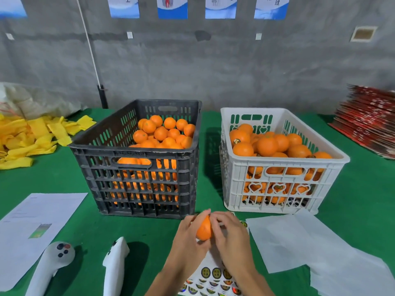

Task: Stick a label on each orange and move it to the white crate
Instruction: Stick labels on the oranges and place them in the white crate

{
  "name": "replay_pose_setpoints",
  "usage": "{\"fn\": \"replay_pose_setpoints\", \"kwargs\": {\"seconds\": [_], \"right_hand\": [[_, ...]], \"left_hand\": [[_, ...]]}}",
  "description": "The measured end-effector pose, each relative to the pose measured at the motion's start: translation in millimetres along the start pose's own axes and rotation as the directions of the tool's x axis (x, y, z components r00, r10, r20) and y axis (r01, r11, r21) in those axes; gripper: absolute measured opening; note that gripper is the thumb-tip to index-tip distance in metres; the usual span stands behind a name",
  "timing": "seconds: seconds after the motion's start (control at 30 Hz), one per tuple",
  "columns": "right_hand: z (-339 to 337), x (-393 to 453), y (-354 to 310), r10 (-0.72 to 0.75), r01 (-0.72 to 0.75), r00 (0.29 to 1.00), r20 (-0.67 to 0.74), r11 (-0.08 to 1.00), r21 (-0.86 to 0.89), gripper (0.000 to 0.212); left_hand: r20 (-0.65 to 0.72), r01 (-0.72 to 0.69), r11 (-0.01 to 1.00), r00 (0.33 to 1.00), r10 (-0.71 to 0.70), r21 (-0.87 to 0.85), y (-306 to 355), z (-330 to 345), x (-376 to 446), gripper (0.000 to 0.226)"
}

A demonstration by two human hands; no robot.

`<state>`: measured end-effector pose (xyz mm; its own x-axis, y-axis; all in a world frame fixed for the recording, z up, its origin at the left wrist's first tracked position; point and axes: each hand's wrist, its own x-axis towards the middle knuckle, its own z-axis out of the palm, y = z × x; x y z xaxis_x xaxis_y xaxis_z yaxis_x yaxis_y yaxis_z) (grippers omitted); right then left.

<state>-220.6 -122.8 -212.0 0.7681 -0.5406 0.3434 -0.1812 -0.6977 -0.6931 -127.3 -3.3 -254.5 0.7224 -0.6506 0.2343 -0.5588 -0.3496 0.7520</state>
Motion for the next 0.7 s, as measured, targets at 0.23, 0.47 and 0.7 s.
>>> {"fn": "replay_pose_setpoints", "kwargs": {"seconds": [0.23, 0.47, 0.7], "right_hand": [[-49, 20, -21, -0.103, 0.118, 0.990, 0.095, 0.978, -0.171, 0.066], [-141, 125, -47, -0.306, 0.230, 0.852, -0.425, 0.948, -0.222, 0.042], [-165, 189, -54, -0.234, 0.068, 0.937, -0.258, 0.850, -0.522, 0.053]], "left_hand": [[0.002, -0.219, 0.971, 0.976, 0.220, 0.099, 60, -25, 51, 0.078], [-0.236, -0.483, 0.869, 0.837, 0.494, 0.107, 177, -40, 171, 0.074], [0.052, -0.317, 0.901, 0.947, 0.316, 0.296, 226, -66, 229, 0.066]]}}
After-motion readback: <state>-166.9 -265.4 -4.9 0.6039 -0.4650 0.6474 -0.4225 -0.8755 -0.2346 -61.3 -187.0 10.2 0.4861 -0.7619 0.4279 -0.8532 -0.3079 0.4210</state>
